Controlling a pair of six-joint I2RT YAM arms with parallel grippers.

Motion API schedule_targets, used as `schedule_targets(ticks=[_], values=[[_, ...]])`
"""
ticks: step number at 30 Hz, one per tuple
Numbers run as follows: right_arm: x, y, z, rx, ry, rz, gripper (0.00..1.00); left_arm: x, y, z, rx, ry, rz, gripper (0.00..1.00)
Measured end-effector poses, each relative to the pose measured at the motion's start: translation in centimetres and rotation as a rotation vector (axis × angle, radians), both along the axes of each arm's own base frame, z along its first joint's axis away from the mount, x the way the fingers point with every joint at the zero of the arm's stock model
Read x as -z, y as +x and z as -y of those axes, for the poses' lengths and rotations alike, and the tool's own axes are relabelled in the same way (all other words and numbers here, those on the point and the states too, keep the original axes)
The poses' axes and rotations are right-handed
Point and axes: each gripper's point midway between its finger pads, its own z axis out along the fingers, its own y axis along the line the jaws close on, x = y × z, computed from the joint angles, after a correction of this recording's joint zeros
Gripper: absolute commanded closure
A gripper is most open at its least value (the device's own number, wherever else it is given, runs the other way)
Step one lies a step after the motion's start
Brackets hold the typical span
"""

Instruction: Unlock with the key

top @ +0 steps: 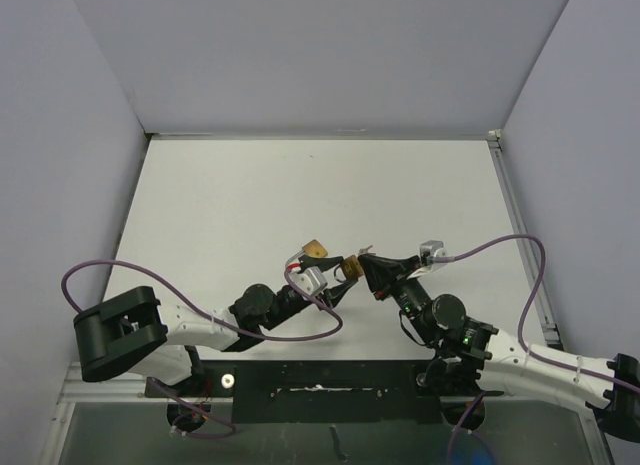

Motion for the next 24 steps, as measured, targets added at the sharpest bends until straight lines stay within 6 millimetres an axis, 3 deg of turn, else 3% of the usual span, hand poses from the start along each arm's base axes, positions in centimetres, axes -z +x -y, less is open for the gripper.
schedule_targets(ticks=[12,19,24], values=[[0.6,0.1,-0.9,-0.018,0.009,-0.023,1.0,-0.4,0.0,0.0,-0.002,-0.013,0.009,1.0],[0.0,0.3,-0.7,0.003,0.06,-0.033,0.68,-0.9,0.3,0.3,-0.01,-0.027,0.009,1.0],[-0.2,-0.1,-0.1,0.0,0.076,-0.027,0.62,-1.8,0.2,0.5,-0.009,-0.066,0.003,1.0]])
